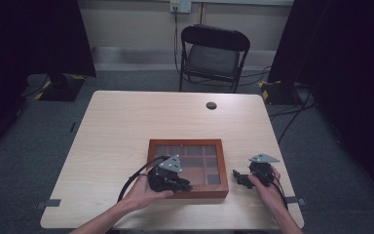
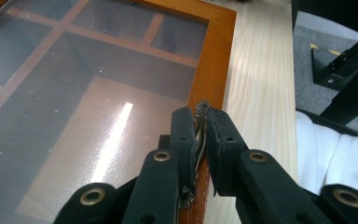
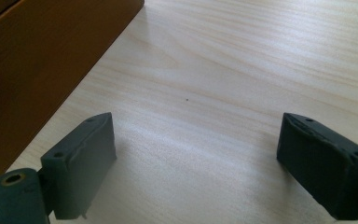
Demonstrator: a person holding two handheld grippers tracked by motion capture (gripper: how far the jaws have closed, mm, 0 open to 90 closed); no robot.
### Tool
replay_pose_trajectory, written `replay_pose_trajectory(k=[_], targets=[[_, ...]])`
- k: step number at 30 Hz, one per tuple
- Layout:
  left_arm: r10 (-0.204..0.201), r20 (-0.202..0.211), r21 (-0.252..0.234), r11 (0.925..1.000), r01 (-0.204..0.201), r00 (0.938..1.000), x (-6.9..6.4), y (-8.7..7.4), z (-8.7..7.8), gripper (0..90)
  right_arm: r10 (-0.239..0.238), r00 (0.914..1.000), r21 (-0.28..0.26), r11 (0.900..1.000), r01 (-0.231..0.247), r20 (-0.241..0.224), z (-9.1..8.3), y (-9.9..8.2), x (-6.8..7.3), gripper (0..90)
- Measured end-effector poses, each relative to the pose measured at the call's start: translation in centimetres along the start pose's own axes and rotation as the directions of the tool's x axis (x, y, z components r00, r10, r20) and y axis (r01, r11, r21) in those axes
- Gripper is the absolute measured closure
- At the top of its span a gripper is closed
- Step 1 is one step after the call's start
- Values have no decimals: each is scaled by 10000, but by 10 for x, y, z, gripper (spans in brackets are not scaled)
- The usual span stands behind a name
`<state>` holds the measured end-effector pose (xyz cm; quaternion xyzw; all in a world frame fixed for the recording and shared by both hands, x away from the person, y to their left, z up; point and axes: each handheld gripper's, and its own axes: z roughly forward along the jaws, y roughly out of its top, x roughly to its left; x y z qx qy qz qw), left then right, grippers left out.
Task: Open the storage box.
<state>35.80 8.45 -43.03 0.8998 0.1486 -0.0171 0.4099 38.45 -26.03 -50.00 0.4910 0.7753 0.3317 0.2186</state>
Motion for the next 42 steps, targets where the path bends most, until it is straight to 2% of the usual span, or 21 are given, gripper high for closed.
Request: replay_pose_trajectory(k=[7,11,14,24,25,27,28,29,32,36,41,42], targets=[[-83,-4,-297,9995,83,10000,0,5,-9,815,1,10000,3,10000,-1,-2,0,0,0,108],[-139,-12,-276,9995,139,9999,0,9,-14,814,3,10000,5,10000,-3,0,0,0,0,108],[-26,-19,-347,9994,25,10000,0,13,-17,815,3,10000,4,10000,-3,-2,0,0,0,108],[-11,-34,-492,9988,9,10000,2,23,-28,816,1,10000,2,10000,-1,0,0,0,0,108],[-4,-18,-373,9993,3,10000,3,26,-31,816,1,10000,2,10000,-1,-1,0,0,0,108],[-21,-26,-507,9987,19,10000,3,27,-30,816,3,10000,3,10000,-3,-3,0,0,0,108],[97,-139,-276,9996,-100,9999,3,29,-32,816,3,10000,3,10000,-3,-2,0,0,0,108],[27,-52,-459,9989,-30,10000,3,30,-33,816,4,10000,4,10000,-4,-2,0,0,0,108],[-57,-14,-560,9984,56,10000,5,33,-36,816,2,10000,3,10000,-2,-2,0,0,0,108],[125,4,-378,9992,-124,9999,6,37,-40,816,1,10000,2,10000,-1,0,0,0,0,108],[110,-2,-174,9998,-110,9999,7,41,-41,817,1,10000,3,10000,-1,-2,0,0,0,108],[-4,1,-396,9992,4,10000,7,41,-41,817,1,10000,3,10000,-1,-2,0,0,0,108]])
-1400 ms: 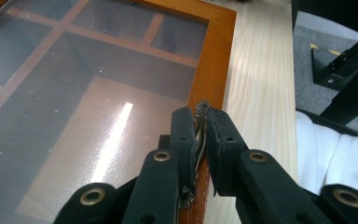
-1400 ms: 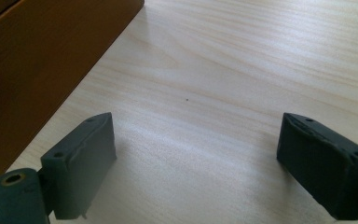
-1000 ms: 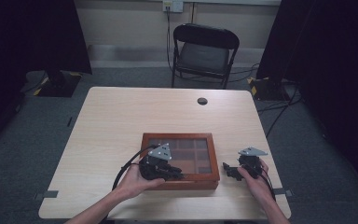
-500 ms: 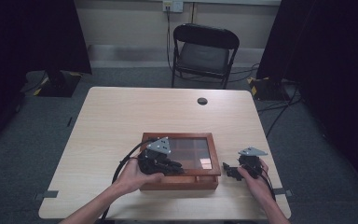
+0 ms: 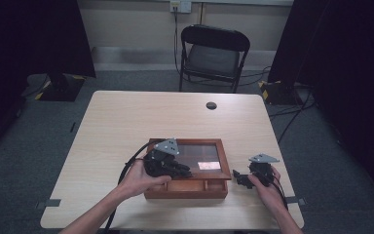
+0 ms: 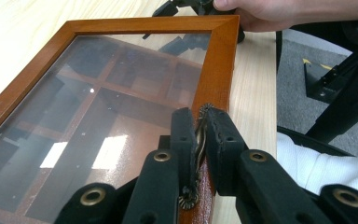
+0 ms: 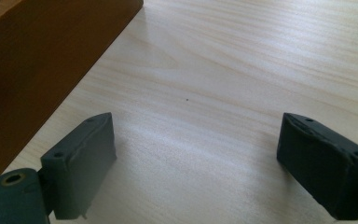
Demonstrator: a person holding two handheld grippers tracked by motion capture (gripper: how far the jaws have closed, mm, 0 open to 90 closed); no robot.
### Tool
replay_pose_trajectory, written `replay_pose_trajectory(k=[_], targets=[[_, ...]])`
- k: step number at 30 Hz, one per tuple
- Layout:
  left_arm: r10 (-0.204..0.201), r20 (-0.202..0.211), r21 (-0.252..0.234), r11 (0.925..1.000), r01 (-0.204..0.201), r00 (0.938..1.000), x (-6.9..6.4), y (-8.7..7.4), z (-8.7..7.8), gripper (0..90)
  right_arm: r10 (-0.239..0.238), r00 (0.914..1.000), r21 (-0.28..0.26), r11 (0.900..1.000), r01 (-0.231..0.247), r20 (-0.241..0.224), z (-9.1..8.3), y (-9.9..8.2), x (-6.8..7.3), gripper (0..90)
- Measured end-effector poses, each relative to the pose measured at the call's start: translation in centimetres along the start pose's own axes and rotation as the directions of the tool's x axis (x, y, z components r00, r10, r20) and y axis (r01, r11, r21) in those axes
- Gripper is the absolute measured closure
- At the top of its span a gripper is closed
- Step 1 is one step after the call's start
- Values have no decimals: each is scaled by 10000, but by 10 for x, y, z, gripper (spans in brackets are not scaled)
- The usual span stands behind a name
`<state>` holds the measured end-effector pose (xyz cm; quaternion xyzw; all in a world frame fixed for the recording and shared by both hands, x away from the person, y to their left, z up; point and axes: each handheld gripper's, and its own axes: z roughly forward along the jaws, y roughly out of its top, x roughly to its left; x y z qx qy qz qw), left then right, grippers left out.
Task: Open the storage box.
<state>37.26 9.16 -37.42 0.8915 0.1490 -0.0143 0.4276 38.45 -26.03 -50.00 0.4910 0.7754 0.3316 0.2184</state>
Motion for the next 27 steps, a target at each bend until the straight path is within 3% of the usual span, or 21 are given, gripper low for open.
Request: replay_pose_trajectory(k=[6,14,15,17,27], targets=[[-106,49,-175,9998,107,9999,5,8,-8,817,2,10000,0,10000,-2,2,0,0,0,108],[25,-47,40,10000,-25,10000,7,19,-12,817,4,10000,2,10000,-4,0,0,0,0,109],[174,-34,232,9996,-173,9998,9,20,-13,817,4,10000,2,10000,-4,0,0,0,0,109],[-10,0,79,10000,10,10000,9,22,-15,817,6,10000,1,10000,-6,-2,0,0,0,108],[137,38,178,9997,-138,9999,13,26,-17,819,19,10000,-3,10000,-19,8,0,0,0,108]])
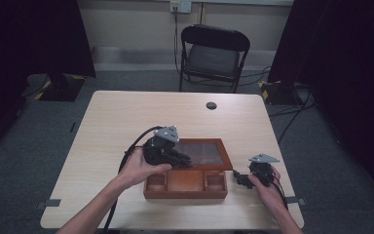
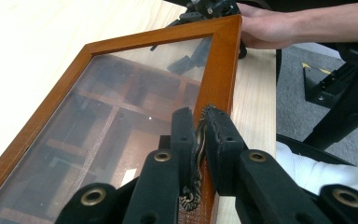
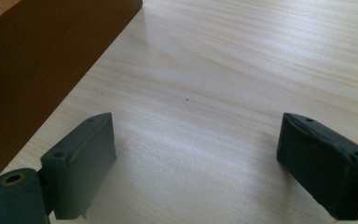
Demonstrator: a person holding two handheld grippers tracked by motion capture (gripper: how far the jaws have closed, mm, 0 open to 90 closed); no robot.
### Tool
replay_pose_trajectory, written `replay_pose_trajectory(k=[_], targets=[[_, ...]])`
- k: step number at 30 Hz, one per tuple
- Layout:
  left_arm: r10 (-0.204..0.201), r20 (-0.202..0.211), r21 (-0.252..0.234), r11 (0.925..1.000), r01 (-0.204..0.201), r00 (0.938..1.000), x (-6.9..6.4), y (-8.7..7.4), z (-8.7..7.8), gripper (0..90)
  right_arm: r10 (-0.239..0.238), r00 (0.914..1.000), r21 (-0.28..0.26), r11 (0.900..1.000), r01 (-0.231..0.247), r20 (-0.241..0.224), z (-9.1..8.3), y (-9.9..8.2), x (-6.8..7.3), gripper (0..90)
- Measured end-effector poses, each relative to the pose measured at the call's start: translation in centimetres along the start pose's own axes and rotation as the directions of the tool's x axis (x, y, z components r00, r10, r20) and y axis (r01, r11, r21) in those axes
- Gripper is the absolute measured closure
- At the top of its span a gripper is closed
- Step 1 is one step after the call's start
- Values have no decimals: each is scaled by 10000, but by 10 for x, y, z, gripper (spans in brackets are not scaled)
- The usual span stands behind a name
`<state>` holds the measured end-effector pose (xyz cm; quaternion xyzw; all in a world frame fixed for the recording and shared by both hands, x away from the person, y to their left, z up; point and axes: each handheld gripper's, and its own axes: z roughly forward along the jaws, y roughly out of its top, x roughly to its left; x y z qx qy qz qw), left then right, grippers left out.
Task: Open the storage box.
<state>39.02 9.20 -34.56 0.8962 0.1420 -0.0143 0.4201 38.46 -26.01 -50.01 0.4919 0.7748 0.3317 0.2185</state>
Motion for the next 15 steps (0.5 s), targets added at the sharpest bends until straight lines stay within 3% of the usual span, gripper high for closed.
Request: replay_pose_trajectory(k=[15], targets=[[-5,21,-85,10000,6,10000,4,6,-4,820,-55,10000,-10,10000,55,-8,0,0,0,108]])
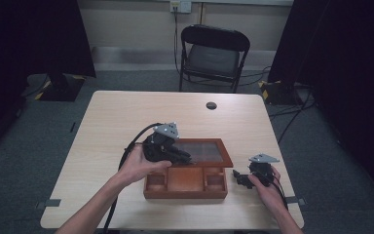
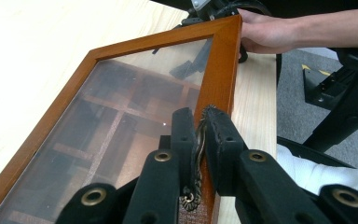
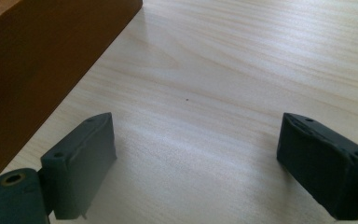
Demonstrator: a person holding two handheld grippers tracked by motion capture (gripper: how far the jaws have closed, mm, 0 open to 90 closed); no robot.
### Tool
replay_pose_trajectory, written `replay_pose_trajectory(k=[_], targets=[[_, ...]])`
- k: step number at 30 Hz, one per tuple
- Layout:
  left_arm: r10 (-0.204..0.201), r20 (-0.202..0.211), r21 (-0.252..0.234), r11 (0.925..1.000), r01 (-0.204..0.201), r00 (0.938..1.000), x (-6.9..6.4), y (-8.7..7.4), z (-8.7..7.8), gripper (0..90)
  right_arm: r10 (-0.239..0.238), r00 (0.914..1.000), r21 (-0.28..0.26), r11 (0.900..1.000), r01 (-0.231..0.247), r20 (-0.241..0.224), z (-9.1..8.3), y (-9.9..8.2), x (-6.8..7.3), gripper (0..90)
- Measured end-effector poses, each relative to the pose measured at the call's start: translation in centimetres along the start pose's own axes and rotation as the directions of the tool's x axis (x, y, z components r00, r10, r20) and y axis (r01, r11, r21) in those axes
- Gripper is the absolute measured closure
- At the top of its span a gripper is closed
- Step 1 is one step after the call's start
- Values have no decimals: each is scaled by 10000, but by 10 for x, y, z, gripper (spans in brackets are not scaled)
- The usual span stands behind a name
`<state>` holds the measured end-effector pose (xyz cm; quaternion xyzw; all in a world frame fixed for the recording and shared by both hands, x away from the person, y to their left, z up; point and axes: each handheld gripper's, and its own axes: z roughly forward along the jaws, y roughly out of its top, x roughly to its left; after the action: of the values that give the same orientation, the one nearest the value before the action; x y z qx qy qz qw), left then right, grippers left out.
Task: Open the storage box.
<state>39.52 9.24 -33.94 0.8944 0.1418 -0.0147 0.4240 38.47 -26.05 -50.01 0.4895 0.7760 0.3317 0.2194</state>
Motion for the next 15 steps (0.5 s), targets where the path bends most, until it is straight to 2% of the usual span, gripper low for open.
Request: replay_pose_trajectory(k=[1,2,4,5,9,15], targets=[[-83,-54,126,9999,83,10000,0,2,-2,820,19,10000,9,10000,-19,-3,0,0,0,108],[-90,-25,-110,9999,90,10000,1,2,-2,821,29,10000,7,10000,-29,-4,0,0,0,108],[-182,-44,-207,9996,181,9998,2,2,-3,820,25,10000,6,10000,-25,-5,0,0,0,108],[-222,21,-90,9997,222,9998,3,4,-3,820,31,10000,10,10000,-31,-6,0,0,0,108],[-139,0,94,9999,139,9999,3,6,-3,820,30,10000,9,10000,-30,-8,0,0,0,108],[-197,-5,-103,9998,196,9998,6,10,-6,822,33,10000,14,10000,-33,2,0,0,0,108]])
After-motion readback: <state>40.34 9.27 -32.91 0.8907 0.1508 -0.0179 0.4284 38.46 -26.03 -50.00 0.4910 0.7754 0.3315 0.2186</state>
